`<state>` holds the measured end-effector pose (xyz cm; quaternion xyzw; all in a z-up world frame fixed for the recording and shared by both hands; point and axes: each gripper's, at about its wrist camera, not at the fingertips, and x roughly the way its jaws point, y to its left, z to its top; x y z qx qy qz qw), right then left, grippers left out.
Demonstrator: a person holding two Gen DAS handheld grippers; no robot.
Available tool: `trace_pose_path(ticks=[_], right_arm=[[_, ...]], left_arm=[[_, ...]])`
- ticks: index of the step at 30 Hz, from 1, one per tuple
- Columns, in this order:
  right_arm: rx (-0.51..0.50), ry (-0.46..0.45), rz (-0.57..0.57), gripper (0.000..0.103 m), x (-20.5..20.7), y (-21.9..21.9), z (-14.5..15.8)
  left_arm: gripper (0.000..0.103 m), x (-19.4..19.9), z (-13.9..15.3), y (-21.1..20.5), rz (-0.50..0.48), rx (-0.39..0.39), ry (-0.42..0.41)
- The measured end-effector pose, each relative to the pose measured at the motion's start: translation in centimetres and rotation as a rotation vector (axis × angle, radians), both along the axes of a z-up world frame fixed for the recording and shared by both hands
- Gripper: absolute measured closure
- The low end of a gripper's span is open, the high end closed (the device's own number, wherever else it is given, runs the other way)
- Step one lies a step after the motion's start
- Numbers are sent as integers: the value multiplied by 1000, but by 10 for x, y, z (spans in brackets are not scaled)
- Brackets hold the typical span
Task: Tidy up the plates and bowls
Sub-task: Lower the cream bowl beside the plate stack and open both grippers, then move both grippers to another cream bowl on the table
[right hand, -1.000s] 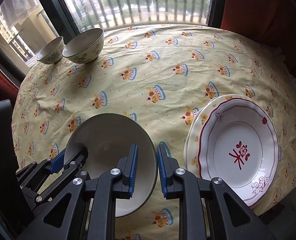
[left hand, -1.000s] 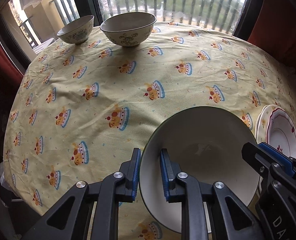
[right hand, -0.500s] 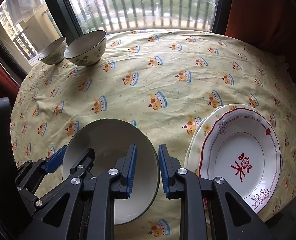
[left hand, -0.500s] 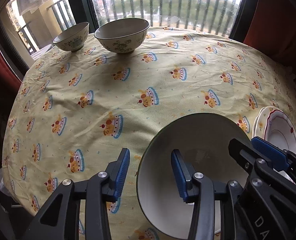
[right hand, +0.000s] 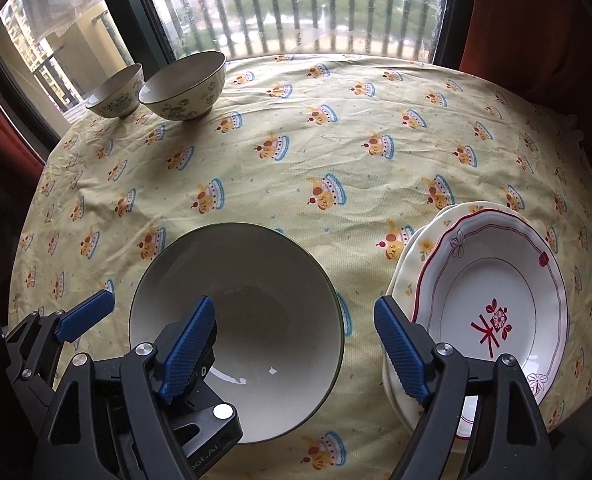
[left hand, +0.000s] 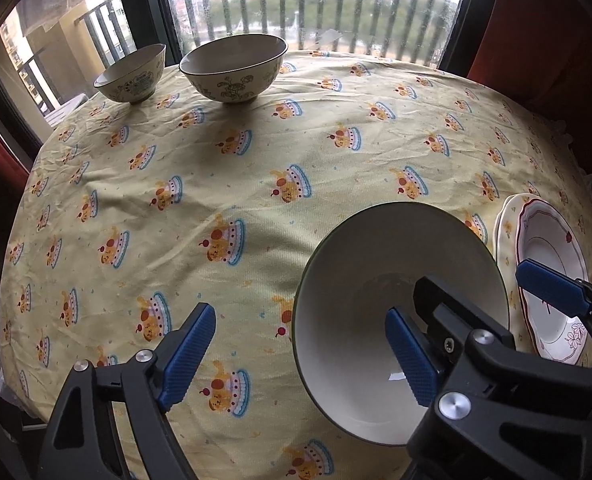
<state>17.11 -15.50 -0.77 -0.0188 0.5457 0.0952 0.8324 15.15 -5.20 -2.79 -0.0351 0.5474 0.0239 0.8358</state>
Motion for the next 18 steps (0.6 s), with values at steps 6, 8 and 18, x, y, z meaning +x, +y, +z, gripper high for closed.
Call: trace_pose_path(ticks=[6, 8, 18], right_arm=[[5, -25, -88, 18, -7, 15, 13], [-3, -31, -117, 18, -9, 22, 19], [-35, -109, -160, 18, -9, 64, 52]], left_arm=[[15, 1, 13, 19, -69, -25, -26], [15, 2, 19, 28, -82, -35, -31], [15, 8, 53, 69, -135, -37, -111]])
